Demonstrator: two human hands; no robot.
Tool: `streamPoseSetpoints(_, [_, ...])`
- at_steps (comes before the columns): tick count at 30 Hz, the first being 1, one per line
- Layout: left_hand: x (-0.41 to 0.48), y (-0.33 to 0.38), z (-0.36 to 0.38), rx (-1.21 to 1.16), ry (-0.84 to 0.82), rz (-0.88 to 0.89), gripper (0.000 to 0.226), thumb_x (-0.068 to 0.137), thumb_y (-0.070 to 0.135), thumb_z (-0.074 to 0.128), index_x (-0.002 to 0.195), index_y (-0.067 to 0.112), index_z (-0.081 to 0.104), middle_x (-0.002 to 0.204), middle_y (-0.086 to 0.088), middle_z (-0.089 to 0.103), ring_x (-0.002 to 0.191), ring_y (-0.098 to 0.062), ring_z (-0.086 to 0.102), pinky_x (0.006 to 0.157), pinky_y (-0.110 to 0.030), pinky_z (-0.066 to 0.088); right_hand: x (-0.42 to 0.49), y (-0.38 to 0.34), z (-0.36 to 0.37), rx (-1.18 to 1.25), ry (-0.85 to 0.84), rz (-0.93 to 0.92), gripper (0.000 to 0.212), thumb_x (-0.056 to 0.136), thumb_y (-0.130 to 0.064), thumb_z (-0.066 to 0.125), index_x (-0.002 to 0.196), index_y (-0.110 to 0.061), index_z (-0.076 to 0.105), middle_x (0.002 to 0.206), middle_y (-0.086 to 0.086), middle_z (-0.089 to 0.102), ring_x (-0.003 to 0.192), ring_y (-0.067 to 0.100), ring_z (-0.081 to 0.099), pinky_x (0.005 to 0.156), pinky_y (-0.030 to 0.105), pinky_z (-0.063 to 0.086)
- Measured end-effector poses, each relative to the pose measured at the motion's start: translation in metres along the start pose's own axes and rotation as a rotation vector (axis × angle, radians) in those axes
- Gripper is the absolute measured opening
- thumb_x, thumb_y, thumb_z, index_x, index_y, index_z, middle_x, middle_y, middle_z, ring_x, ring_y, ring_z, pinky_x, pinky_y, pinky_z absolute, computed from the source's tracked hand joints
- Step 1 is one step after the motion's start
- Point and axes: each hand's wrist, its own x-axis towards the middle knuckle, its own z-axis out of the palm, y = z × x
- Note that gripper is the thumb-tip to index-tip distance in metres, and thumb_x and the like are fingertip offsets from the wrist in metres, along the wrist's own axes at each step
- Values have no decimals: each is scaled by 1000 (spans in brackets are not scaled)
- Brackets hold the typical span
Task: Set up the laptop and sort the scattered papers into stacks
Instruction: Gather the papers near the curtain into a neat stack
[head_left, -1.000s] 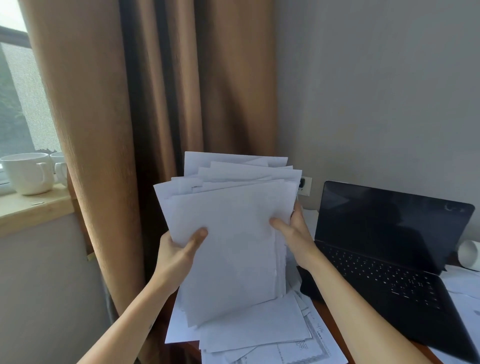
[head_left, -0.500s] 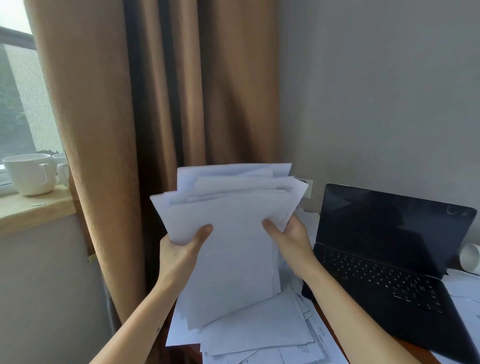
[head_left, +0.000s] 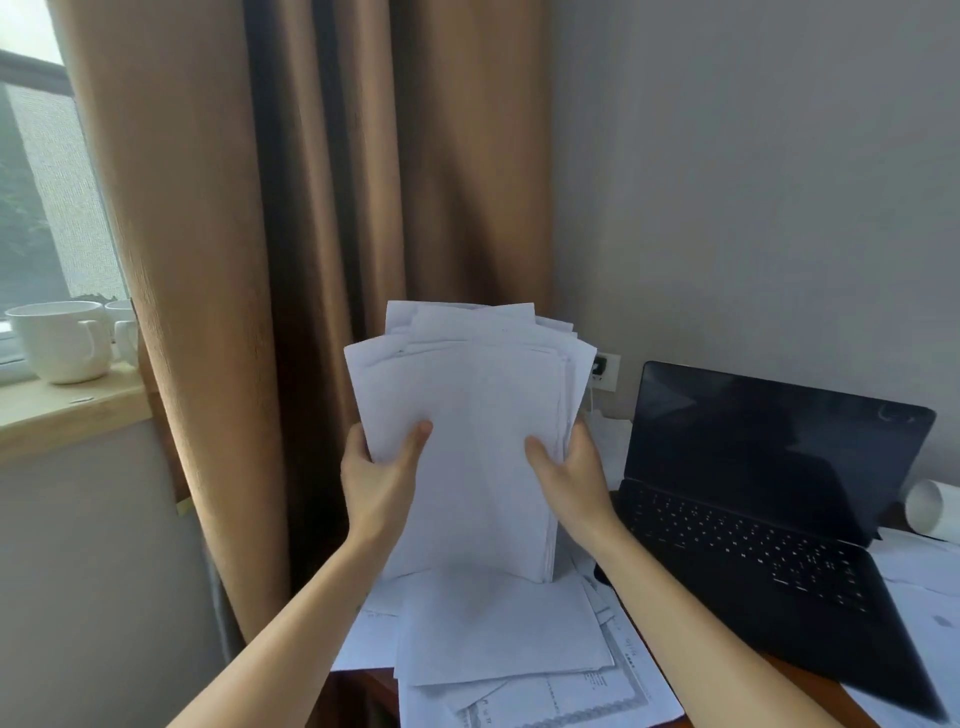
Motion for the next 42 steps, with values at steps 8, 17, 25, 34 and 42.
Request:
streamPoseSetpoints(8, [8,27,-7,23,5,69,70,76,48,89,134,25,56,123,6,69,111,-14,69,95,-39,60,15,-13,-5,75,-66,-40,46,96,-11,66,137,-23,49,122,-6,69,111,9,67,96,35,57])
streamPoseSetpoints(17, [12,34,-3,39,-59,81,70,75,53,85,133,25,57,122,4,70,110,-19,70,94,-44,62,23,-17,0,102,-14,-52,47,92,-5,69,132,-24,52,117,-7,70,104,7,69,91,33,58])
streamPoseSetpoints(25, [20,45,-9,117,-81,122,69,81,41,83,138,23,49,131,1,63,117,-21,65,99,-52,58,24,-14,1,9,-32,-47,45,93,-6,68,131,-25,53,112,-14,68,98,-6,66,76,15,56])
streamPoseSetpoints(34, [37,105,13,1049,-180,1182,67,87,23,77,149,13,51,151,-10,53,143,-33,46,122,-57,28,24,-14,0,27,-50,-46,47,92,-7,70,132,-26,53,107,-21,70,100,-4,67,75,17,57])
streamPoseSetpoints(42, [31,80,28,1119,-299,1167,57,90,22,73,144,15,55,131,-6,62,119,-31,59,105,-48,44,19,-13,-4,11,-104,-71,57,86,-10,79,132,-29,50,100,-28,67,104,-8,62,71,12,54])
